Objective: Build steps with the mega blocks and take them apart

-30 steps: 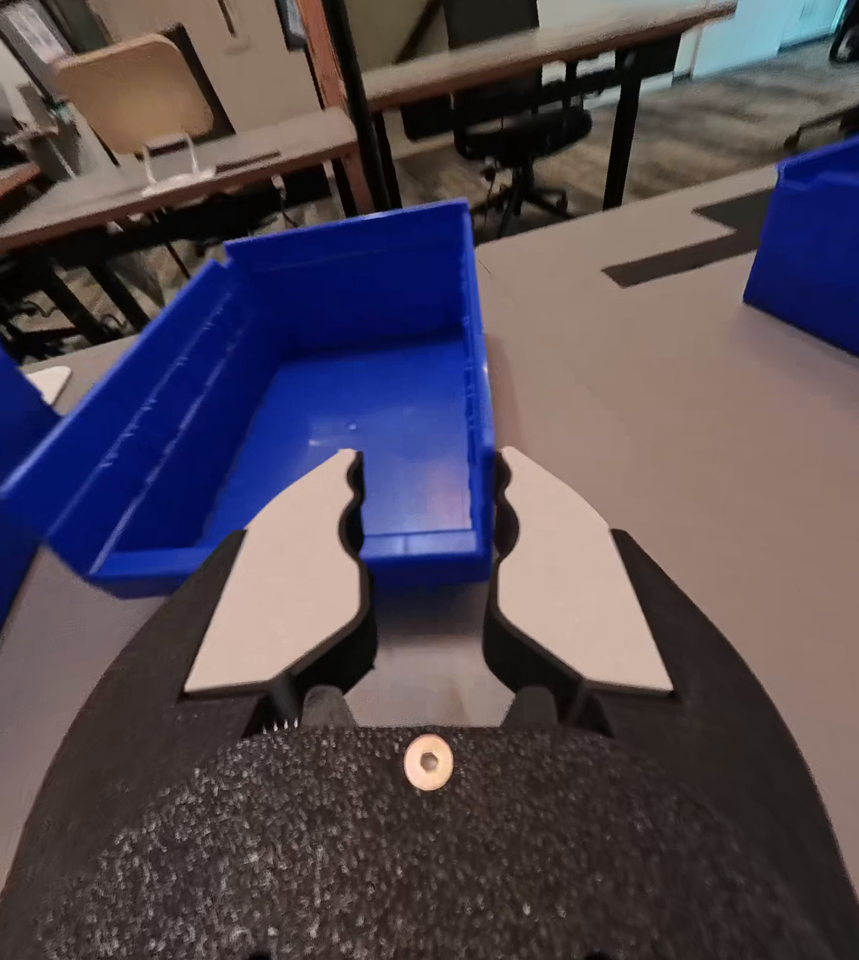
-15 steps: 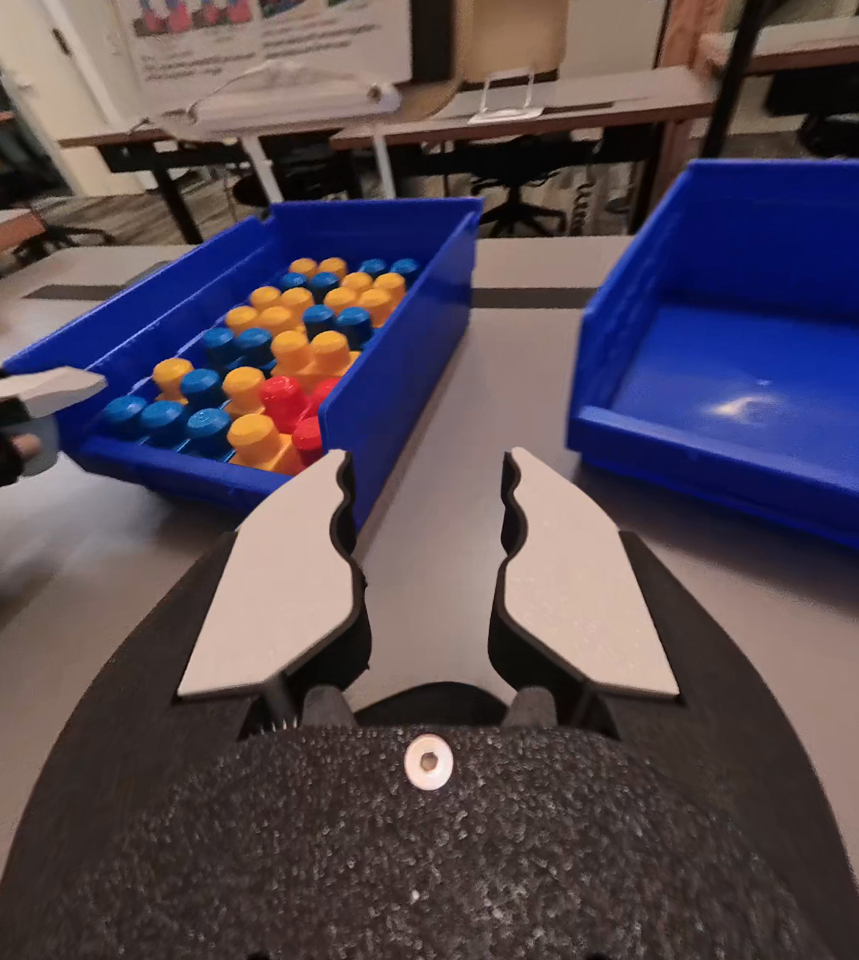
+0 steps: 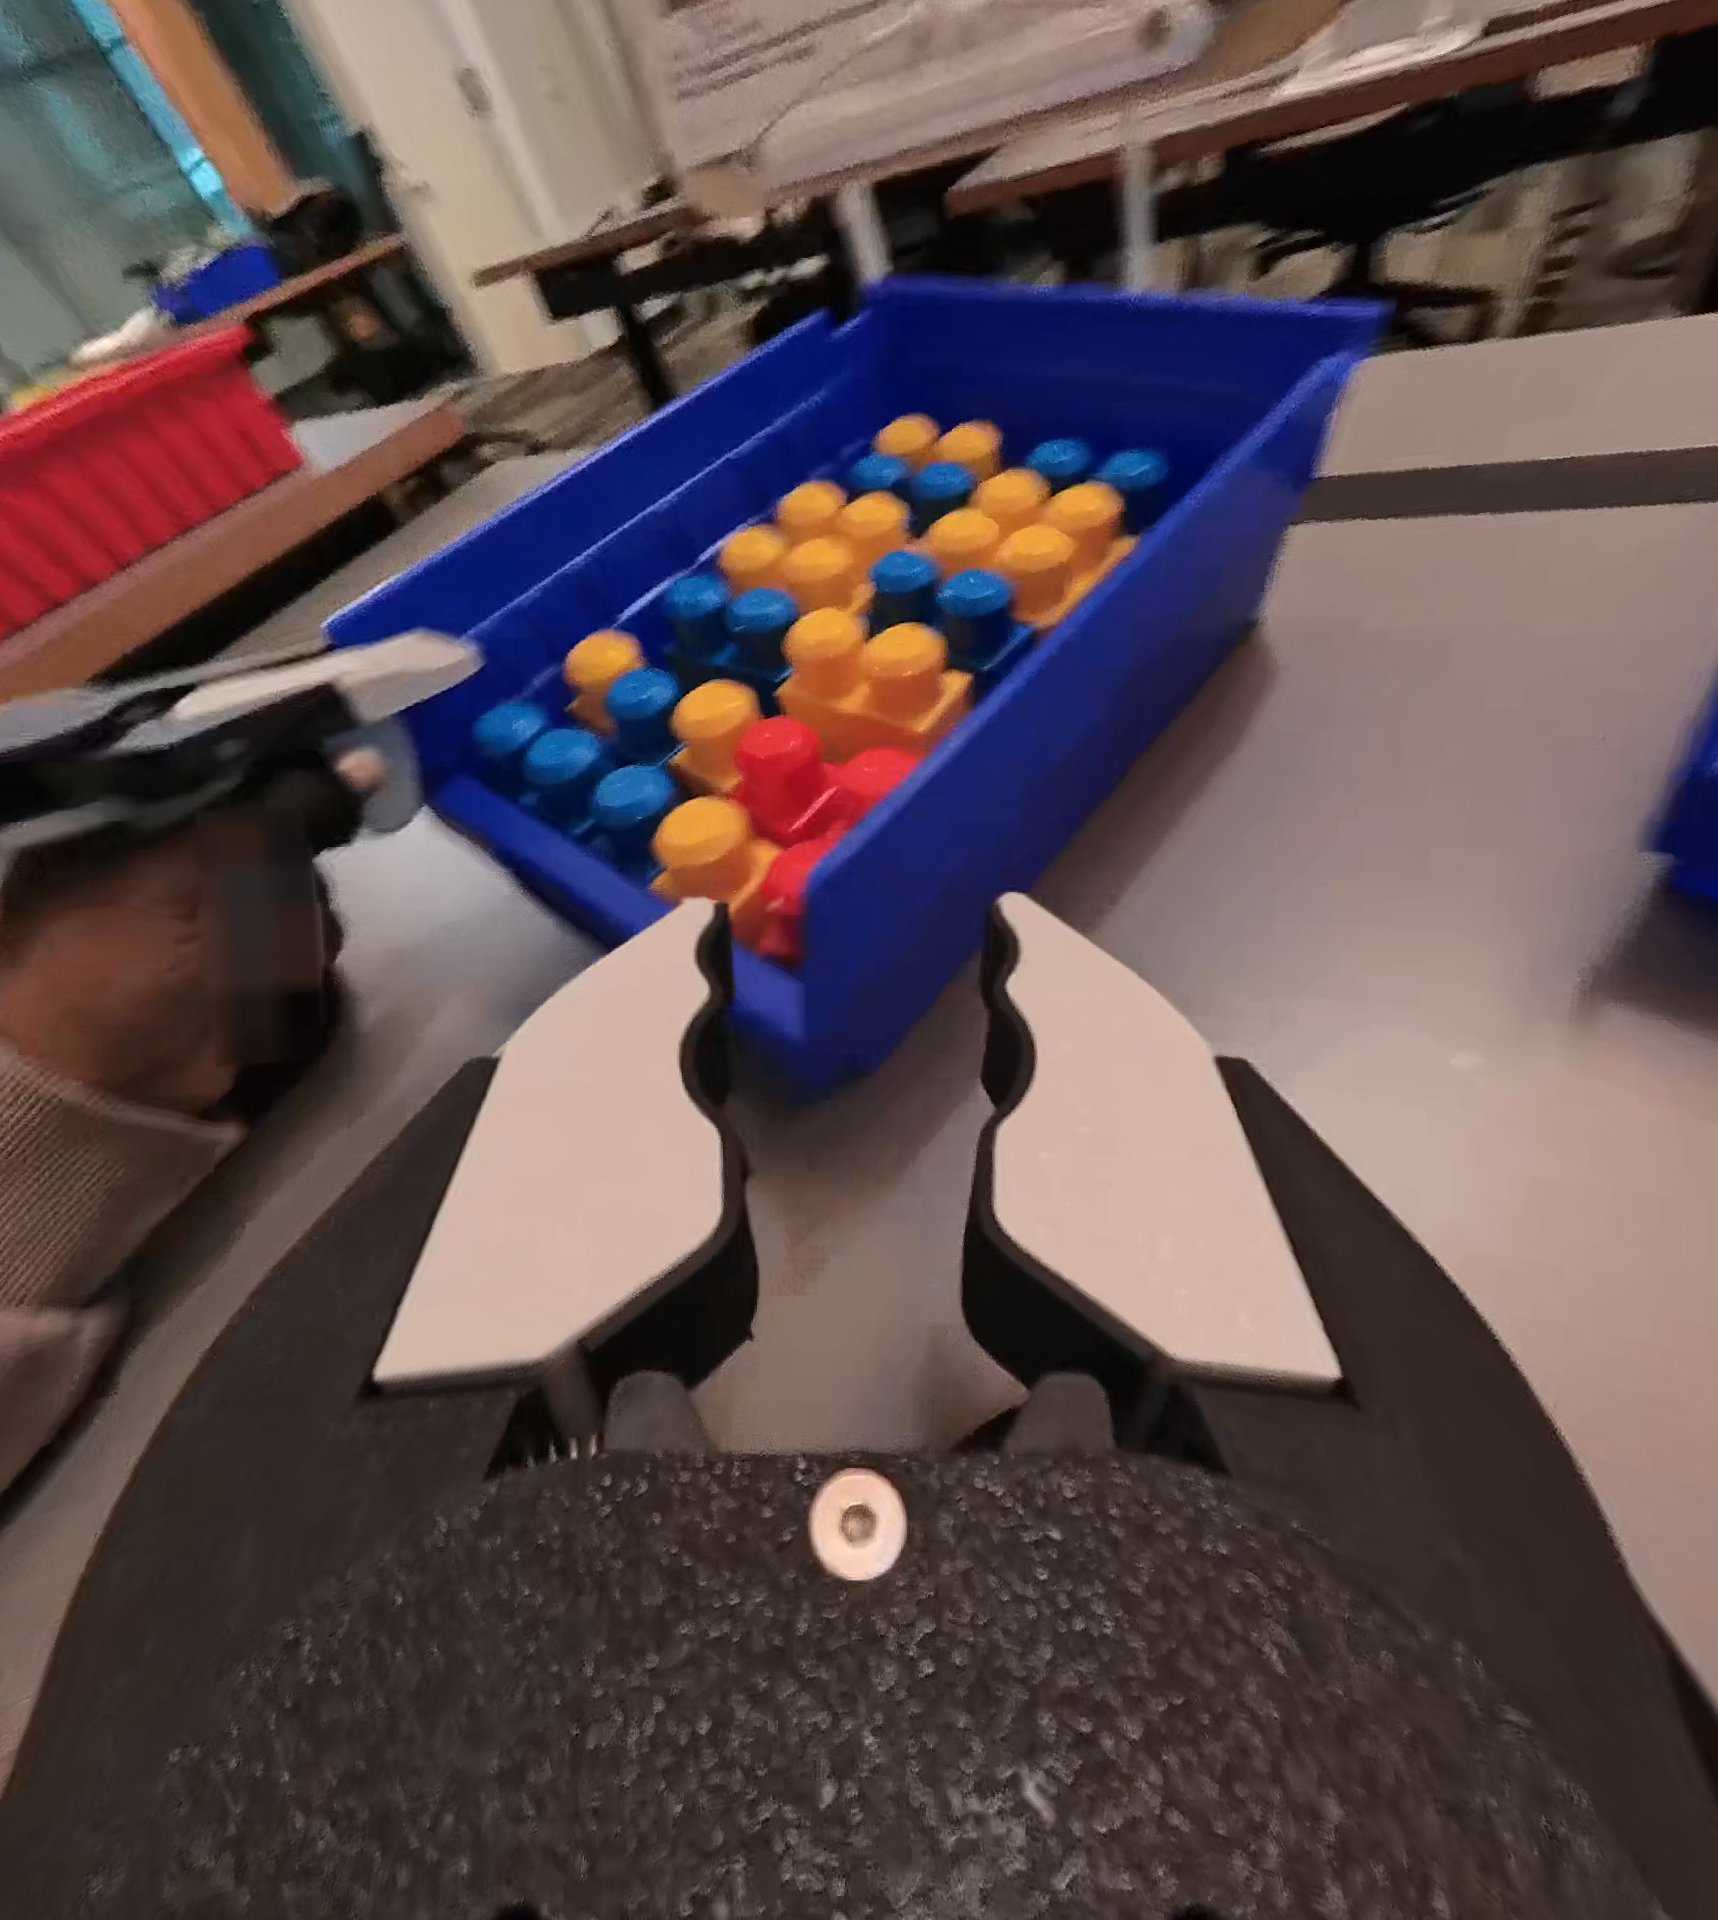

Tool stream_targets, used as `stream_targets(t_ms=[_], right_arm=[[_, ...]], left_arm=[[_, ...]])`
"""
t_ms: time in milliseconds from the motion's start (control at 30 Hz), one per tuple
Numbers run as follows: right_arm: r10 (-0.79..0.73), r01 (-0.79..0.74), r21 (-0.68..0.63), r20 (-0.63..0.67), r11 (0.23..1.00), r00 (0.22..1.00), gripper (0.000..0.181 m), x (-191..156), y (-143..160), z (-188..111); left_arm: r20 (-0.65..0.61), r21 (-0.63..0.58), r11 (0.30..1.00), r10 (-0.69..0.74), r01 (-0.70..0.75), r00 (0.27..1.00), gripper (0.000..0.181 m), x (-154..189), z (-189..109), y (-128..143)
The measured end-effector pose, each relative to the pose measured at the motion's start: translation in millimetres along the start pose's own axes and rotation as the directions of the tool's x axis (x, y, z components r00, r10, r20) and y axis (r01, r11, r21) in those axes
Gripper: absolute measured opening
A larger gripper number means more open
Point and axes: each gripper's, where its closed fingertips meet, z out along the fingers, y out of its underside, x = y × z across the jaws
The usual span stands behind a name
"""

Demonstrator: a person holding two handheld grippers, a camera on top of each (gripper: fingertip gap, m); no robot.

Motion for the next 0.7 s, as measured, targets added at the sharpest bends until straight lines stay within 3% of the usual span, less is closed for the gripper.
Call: stream_targets(t_ms=[67,200,333,700], right_arm=[[-0.041,0.042,-0.051,0.010,0.998,0.999,0.050,-15,14,10],[-0.020,0.017,-0.031,-0.103,0.999,0.994,0.048,-8,19,36],[-0.091,0.089,-0.017,-0.201,0.996,0.975,0.023,5,12,46],[-0.225,0.254,0.142,-0.192,0.957,0.955,0.018,-49,-45,42]], left_arm=[[-0.008,0.008,1.000,0.006,-0.006,1.000,0.004,2,0,-2],[-0.034,0.026,1.000,0.008,-0.007,0.999,0.003,6,-4,-5],[-0.052,0.058,0.998,0.008,-0.005,0.999,0.003,2,-13,-13],[-0.035,0.190,0.981,-0.036,0.042,0.999,0.004,-31,-52,-65]])
